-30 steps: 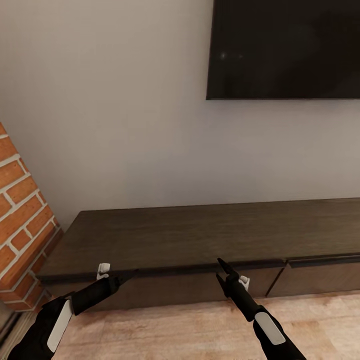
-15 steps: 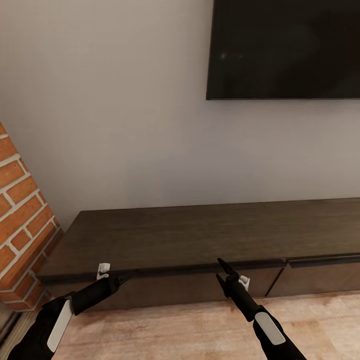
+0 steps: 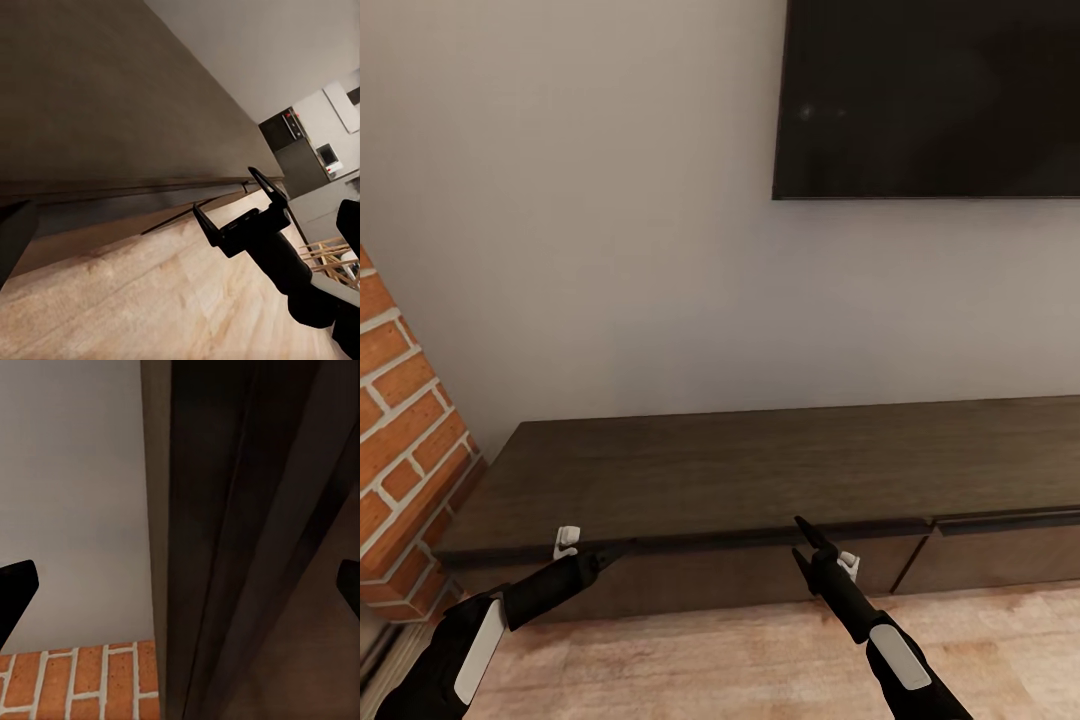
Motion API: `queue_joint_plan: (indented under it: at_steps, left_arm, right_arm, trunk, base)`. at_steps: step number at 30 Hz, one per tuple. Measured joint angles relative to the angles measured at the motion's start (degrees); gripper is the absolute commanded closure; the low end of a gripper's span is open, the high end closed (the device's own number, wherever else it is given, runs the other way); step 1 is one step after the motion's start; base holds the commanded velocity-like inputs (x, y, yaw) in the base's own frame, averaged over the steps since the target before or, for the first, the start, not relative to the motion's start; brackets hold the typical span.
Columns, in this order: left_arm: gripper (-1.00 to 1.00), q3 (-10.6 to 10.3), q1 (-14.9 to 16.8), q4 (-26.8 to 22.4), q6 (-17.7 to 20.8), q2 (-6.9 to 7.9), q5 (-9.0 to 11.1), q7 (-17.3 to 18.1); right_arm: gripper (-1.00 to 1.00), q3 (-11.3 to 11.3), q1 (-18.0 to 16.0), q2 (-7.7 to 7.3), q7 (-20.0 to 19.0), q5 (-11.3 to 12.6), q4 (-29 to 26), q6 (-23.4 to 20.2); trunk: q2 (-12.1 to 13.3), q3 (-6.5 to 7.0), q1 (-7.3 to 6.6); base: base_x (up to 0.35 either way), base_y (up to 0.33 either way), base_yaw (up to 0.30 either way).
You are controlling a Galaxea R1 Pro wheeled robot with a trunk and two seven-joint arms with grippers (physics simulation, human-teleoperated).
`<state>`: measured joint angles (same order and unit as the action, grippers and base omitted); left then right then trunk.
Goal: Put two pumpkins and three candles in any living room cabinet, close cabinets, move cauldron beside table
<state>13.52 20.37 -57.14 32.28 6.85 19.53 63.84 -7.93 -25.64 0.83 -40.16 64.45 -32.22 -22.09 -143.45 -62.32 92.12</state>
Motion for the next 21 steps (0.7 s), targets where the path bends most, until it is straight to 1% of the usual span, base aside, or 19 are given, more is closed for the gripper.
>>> queue_joint_plan:
  at_steps: [21]
  left_arm:
    - [-1.0, 0.0, 0.0, 0.0, 0.0, 0.0, 0.0, -0.01]
  right_arm:
    - [-1.0, 0.0, 0.0, 0.0, 0.14, 0.0, 0.04, 0.0]
  trunk:
    - [0.0, 0.0, 0.0]
  base:
    - [0.014, 0.008, 0.0]
